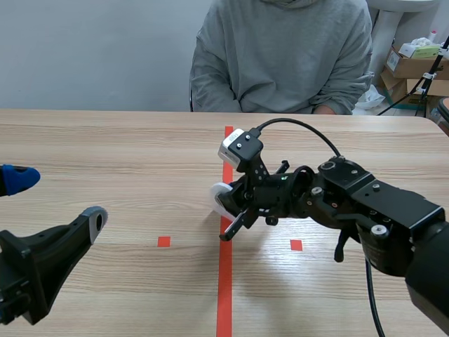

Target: Do the leaf sorting experiment

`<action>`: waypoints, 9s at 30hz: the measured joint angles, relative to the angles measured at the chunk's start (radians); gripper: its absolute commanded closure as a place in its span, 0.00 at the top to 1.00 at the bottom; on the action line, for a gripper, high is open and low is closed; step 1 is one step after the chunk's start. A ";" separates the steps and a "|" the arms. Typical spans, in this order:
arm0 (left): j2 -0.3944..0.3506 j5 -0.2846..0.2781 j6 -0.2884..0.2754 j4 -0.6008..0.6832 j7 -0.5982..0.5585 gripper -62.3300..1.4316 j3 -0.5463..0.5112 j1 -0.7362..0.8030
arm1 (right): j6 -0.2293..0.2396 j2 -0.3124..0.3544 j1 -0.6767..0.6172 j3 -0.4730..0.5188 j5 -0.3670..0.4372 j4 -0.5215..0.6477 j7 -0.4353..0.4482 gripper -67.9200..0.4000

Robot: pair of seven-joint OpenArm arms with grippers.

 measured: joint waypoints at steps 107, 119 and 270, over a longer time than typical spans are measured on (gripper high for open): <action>0.000 0.000 0.000 0.000 0.034 1.00 0.000 0.003 | 0.171 0.219 -1.114 0.889 0.234 1.015 -0.056 0.98; 0.000 0.000 -0.003 0.000 0.036 1.00 0.000 0.003 | 0.230 0.182 -1.135 1.012 0.295 1.004 -0.072 0.98; 0.096 0.190 -0.135 -0.961 0.165 1.00 0.753 -1.209 | 0.230 0.182 -1.107 1.012 0.311 1.002 -0.083 0.98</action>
